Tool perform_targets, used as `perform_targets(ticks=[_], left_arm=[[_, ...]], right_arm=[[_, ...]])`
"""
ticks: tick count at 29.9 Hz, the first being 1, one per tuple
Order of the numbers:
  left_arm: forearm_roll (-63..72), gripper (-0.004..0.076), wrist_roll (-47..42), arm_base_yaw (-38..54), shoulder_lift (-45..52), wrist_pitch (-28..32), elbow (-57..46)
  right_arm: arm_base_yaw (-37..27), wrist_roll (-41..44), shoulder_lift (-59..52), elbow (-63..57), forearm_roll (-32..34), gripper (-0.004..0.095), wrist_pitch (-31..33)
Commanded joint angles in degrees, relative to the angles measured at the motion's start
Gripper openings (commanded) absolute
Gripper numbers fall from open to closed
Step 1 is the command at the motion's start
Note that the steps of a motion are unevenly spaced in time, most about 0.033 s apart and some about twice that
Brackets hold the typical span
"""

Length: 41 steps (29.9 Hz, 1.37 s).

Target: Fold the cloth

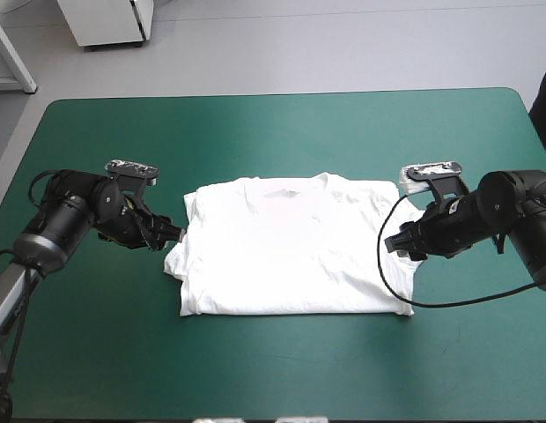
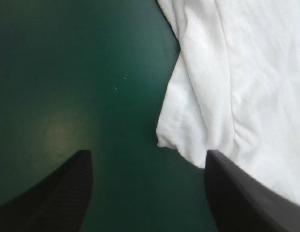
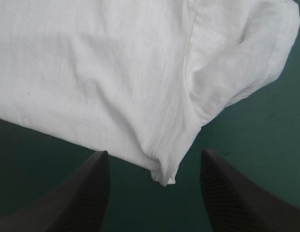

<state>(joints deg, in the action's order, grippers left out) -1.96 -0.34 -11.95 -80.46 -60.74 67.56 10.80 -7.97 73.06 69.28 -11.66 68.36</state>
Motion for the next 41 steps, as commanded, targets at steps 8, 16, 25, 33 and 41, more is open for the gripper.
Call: perform_targets(ticks=[8,16,25,33,41], left_arm=[[2.7,0.0482,-0.1,0.3,-5.8,6.0,-3.4],[4.0,0.0468,-0.3,0.3,-8.1,10.9,-7.6],[6.5,0.0202,0.3,0.2,-11.9,12.7,-7.6],[7.2,-0.0008,0.3,0.2,-9.5,10.6,-6.8],[19.0,-0.0010,5.1,-0.3,-1.9,8.0,-2.2]], right_arm=[[-0.1,-0.3,-1.5,1.7,1.1,0.0536,-2.5],[-0.1,-0.3,-1.5,1.7,1.5,0.0537,-2.5],[-0.1,0.1,-1.5,1.7,1.5,0.0536,-0.9],[-0.1,0.2,-1.5,1.7,1.4,0.0536,-0.8],[-0.1,0.1,-1.5,1.7,1.5,0.0517,-1.1]])
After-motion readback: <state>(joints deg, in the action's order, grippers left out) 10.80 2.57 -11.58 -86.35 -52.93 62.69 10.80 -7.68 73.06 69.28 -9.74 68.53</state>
